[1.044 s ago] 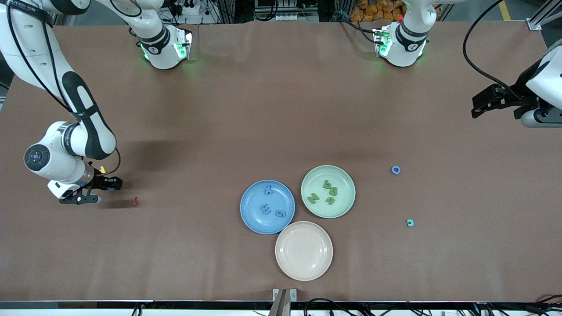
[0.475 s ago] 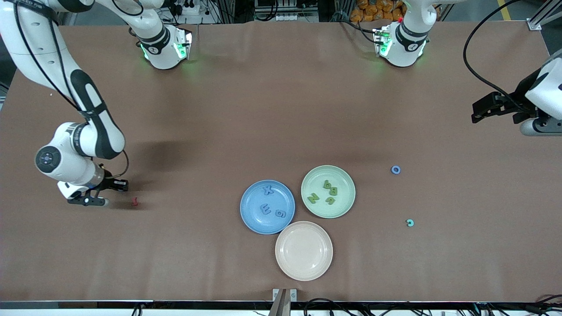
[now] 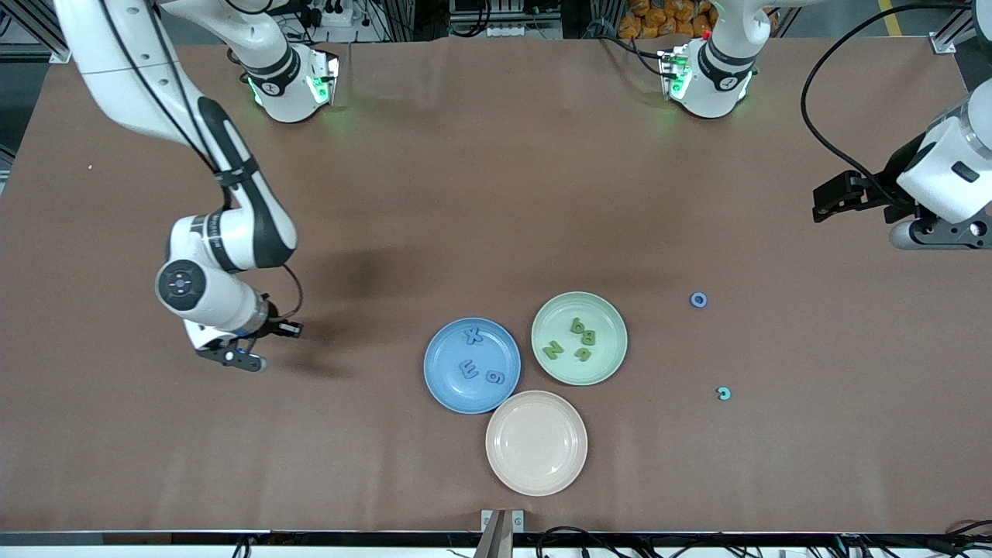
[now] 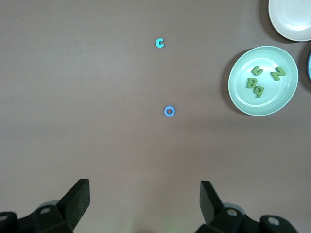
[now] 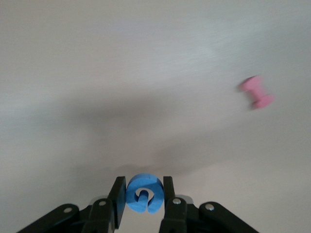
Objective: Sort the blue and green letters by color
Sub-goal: 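Carry the blue G onto the blue plate and open the right gripper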
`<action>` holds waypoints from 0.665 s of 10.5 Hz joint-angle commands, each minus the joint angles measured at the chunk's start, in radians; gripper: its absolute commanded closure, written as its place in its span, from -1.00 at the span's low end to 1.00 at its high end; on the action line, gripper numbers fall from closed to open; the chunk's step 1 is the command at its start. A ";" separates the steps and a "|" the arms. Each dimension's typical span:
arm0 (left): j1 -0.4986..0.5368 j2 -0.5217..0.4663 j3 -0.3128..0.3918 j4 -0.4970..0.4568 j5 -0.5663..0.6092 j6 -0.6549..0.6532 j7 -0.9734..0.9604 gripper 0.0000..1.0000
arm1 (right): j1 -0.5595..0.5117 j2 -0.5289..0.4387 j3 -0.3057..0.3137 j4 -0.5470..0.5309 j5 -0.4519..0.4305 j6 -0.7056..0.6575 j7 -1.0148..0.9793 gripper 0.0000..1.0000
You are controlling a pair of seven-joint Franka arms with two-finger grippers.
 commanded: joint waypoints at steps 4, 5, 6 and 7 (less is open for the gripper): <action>0.004 -0.001 -0.003 0.000 -0.004 0.009 -0.015 -1.00 | 0.234 0.106 0.025 0.279 0.333 -0.052 0.380 1.00; 0.010 -0.001 -0.003 0.000 -0.004 0.009 -0.012 -1.00 | 0.304 0.144 0.026 0.363 0.374 -0.047 0.483 1.00; 0.009 0.001 -0.003 -0.002 -0.003 0.009 -0.010 -1.00 | 0.340 0.187 0.026 0.451 0.381 -0.042 0.579 1.00; 0.002 -0.001 -0.003 -0.002 -0.003 0.009 -0.010 -1.00 | 0.346 0.203 0.026 0.485 0.382 -0.041 0.620 1.00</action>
